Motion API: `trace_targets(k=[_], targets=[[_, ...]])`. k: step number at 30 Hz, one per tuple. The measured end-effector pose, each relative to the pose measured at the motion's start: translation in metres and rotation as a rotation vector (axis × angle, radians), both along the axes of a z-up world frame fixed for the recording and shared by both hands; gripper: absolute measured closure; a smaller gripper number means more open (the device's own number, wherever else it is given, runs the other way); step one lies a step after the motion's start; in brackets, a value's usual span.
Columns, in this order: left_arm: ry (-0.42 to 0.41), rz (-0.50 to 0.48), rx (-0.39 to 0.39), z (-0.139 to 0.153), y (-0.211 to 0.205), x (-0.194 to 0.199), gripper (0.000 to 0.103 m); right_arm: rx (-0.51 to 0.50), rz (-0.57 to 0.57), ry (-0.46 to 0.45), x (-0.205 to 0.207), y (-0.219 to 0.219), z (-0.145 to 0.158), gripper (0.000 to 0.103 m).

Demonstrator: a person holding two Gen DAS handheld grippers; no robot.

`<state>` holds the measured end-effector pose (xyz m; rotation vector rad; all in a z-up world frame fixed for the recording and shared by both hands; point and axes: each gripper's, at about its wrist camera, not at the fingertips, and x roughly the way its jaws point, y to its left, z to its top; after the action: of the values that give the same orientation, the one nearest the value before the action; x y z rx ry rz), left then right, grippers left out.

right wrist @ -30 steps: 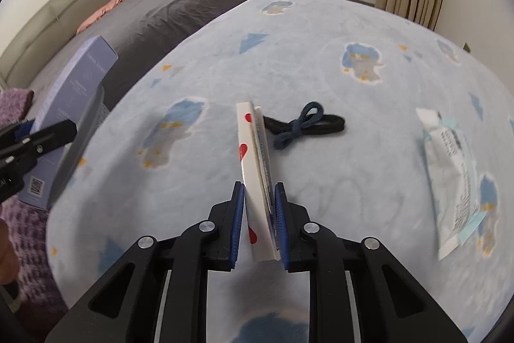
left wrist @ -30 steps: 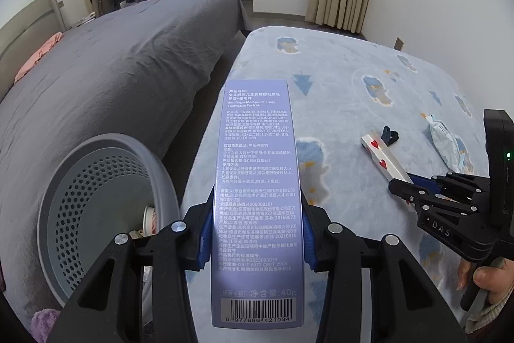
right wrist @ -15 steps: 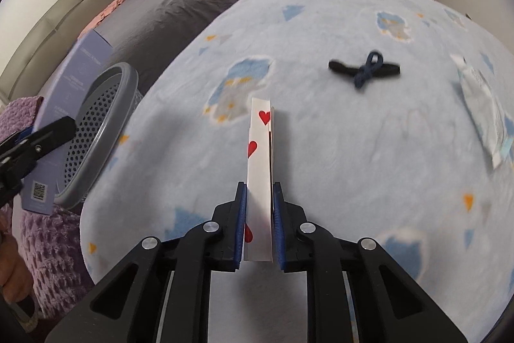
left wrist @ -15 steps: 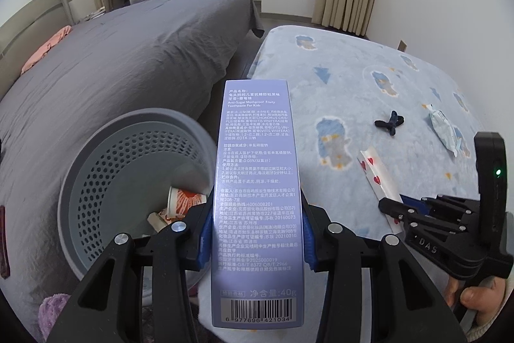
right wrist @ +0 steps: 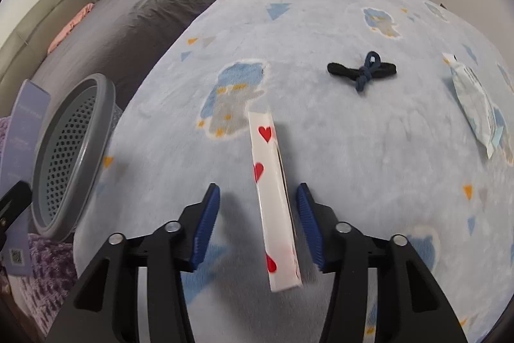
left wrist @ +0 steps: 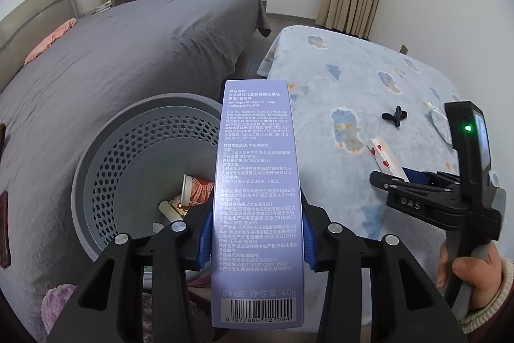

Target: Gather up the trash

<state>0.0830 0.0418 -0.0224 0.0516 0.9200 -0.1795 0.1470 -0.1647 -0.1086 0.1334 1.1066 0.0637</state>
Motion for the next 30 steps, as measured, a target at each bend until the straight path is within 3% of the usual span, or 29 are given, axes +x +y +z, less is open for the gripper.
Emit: trace_targets(k=[6,14,21,30], targets=[[-0.011,0.002,-0.02,0.003,0.007,0.0,0.061,-0.114,0.035,-0.016,0.01,0.025,-0.009,0.02],[-0.006,0.017,-0.027,0.001,0.016,-0.001,0.061,-0.111,0.045,-0.027,0.011,0.03,-0.012,0.009],[0.0,0.019,-0.036,0.001,0.017,0.001,0.061,-0.133,0.054,0.021,0.019,0.034,-0.013,0.008],[-0.011,0.007,-0.04,0.006,0.016,-0.003,0.061,-0.142,0.056,-0.021,0.014,0.035,-0.013,0.009]])
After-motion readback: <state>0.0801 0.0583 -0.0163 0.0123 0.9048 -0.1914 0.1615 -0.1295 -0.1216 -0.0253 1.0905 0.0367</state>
